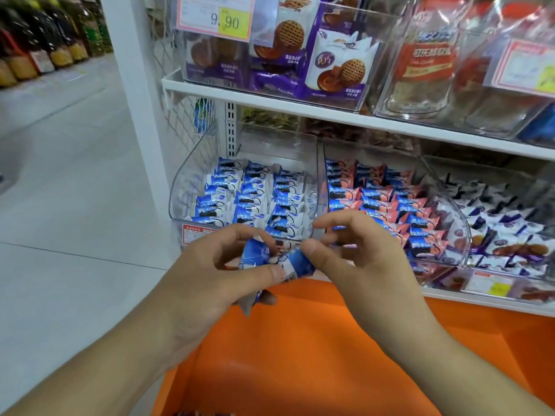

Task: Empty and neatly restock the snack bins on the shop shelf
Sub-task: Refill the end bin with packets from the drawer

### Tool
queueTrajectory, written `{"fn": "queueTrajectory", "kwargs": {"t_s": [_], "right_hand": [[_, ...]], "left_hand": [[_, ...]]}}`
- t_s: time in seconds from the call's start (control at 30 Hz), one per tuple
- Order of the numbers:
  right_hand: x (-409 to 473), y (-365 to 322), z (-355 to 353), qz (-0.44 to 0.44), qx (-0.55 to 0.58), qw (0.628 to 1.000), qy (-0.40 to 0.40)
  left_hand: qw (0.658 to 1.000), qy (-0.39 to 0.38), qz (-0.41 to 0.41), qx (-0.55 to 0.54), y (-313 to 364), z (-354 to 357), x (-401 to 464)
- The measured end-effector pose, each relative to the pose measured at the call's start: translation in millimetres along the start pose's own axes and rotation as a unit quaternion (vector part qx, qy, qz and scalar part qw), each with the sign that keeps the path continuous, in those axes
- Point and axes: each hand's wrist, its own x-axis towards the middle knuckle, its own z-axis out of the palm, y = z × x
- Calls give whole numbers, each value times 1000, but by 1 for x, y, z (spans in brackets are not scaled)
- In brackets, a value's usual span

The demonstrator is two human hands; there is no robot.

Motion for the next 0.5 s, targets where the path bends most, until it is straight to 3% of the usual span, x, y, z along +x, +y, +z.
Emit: {"fn": "queueTrajectory", "kwargs": {"t_s": [0.1, 0.2, 0.4, 0.5], "right_hand": [[2, -4, -4, 115, 80, 985, -104], [1, -5, -3, 126, 163, 968, -144], [1, 2, -8, 104, 146, 980, -91], [1, 2, -9, 85, 126, 982, -115]], "left_hand": [[988, 36, 105, 109, 0, -2, -3], [979, 29, 150, 137, -3, -4, -6], [986, 58, 89, 127, 0, -8, -7], [995, 32, 39, 84, 3, -7, -6]]}}
